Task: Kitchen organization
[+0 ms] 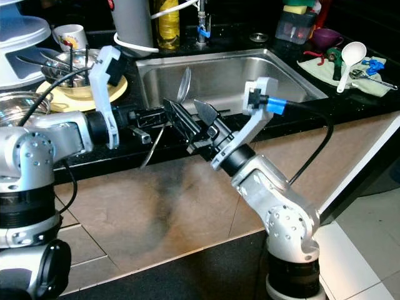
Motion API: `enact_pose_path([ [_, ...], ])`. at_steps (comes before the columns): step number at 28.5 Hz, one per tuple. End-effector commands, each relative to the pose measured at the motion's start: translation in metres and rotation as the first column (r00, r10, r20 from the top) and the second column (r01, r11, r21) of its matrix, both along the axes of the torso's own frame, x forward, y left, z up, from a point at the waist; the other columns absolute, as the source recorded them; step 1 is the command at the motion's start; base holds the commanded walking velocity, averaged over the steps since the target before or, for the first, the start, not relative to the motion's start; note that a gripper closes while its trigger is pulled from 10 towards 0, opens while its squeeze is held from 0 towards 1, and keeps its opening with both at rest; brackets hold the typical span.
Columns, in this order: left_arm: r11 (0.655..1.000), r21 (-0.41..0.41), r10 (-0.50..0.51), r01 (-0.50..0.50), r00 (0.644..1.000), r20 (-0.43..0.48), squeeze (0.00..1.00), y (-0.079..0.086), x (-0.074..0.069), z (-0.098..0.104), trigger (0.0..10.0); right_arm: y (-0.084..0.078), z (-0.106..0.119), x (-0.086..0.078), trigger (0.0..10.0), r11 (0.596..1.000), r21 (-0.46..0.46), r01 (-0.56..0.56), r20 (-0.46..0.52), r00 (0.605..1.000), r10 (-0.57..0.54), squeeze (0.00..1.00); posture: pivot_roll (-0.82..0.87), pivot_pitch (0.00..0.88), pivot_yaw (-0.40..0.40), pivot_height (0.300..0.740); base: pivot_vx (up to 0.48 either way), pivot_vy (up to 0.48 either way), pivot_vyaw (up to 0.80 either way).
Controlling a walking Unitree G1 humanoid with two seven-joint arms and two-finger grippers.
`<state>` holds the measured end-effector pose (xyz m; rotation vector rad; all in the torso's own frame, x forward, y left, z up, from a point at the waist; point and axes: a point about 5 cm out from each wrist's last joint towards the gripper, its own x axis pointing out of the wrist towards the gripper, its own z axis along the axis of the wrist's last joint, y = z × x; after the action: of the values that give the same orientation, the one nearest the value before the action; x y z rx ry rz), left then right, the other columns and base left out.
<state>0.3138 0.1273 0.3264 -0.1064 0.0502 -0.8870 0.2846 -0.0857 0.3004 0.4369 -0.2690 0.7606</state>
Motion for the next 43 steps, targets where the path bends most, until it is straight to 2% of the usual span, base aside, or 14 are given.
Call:
enact_pose_path([
  [1, 0.999, 0.029, 0.012, -0.012, 1.0, 0.0, 0.0, -0.003, -0.005, -0.004, 0.0, 0.0, -0.002, 0.006, 10.0, 0.998, -0.003, 0.067, -0.024, 0.997, -0.067, 0.04, -0.07, 0.177, -0.022, 0.74, 0.0, 0.0, 0.0],
  [2, 0.999, 0.029, 0.012, -0.012, 1.0, 0.0, 0.0, -0.003, -0.005, -0.004, 0.0, 0.0, -0.002, 0.006, 10.0, 0.998, -0.003, 0.067, -0.024, 0.997, -0.067, 0.04, -0.07, 0.177, -0.022, 0.74, 0.0, 0.0, 0.0],
  [3, 0.999, 0.049, 0.017, -0.017, 1.0, 0.001, 0.0, -0.004, -0.007, -0.007, 0.0, -0.001, 0.0, 0.009, 10.0, 0.996, 0.011, 0.09, -0.033, 0.995, -0.089, 0.0, -0.07, 0.177, -0.021, 0.74, 0.0, 0.0, 0.0],
  [6, 0.995, 0.096, 0.022, -0.023, 1.0, 0.011, 0.0, -0.007, -0.009, -0.012, 0.0, 0.0, -0.001, 0.012, 10.0, 0.994, -0.003, 0.112, -0.046, 0.993, -0.112, 0.0, -0.07, 0.177, -0.021, 0.74, 0.0, 0.0, 0.0],
  [7, 0.993, 0.121, 0.016, -0.018, 1.0, 0.017, 0.0, -0.009, -0.011, -0.015, 0.0, 0.001, -0.004, 0.015, 10.0, 0.988, -0.057, 0.142, -0.046, 0.988, -0.144, 0.0, -0.07, 0.178, -0.02, 0.74, 0.0, 0.0, 0.0],
  [11, 0.986, 0.169, 0.001, -0.008, 0.999, 0.039, 0.0, -0.014, -0.013, -0.02, 0.0, 0.002, -0.01, 0.02, 10.0, 0.973, -0.12, 0.197, -0.053, 0.977, -0.204, 0.0, -0.07, 0.178, -0.02, 0.74, 0.0, 0.0, 0.0],
  [17, 0.965, 0.261, 0.009, -0.036, 0.994, 0.105, 0.0, -0.017, -0.015, -0.024, 0.0, 0.0, -0.012, 0.028, 10.0, 0.96, -0.104, 0.261, -0.098, 0.958, -0.271, 0.0, -0.07, 0.178, -0.019, 0.74, 0.0, 0.0, 0.0],
  [27, 0.958, 0.28, 0.03, -0.068, 0.99, 0.137, 0.0, -0.017, -0.014, -0.024, 0.0, 0.001, -0.015, 0.03, 10.0, 0.957, -0.116, 0.268, -0.12, 0.952, -0.281, 0.0, -0.07, 0.177, -0.02, 0.74, 0.0, 0.0, 0.0],
  [28, 0.953, 0.292, 0.038, -0.084, 0.987, 0.158, 0.0, -0.017, -0.013, -0.024, 0.0, 0.002, -0.017, 0.03, 0.0, 0.958, -0.116, 0.261, -0.137, 0.952, -0.275, 0.0, -0.07, 0.177, -0.021, 0.74, 0.0, 0.0, 0.0],
  [31, 0.947, 0.312, 0.011, -0.076, 0.979, 0.205, 0.0, -0.02, -0.013, -0.023, 0.0, 0.006, -0.022, 0.029, 0.0, 0.966, -0.125, 0.227, -0.171, 0.954, -0.246, 0.0, -0.07, 0.177, -0.02, 0.74, 0.0, 0.0, 0.0],
  [43, 0.942, 0.329, -0.019, -0.064, 0.97, 0.242, 0.0, -0.024, -0.015, -0.022, 0.0, 0.007, -0.026, 0.03, 0.0, 0.968, -0.122, 0.221, -0.201, 0.949, -0.242, 0.0, -0.07, 0.176, -0.021, 0.74, 0.0, 0.0, 0.0],
])
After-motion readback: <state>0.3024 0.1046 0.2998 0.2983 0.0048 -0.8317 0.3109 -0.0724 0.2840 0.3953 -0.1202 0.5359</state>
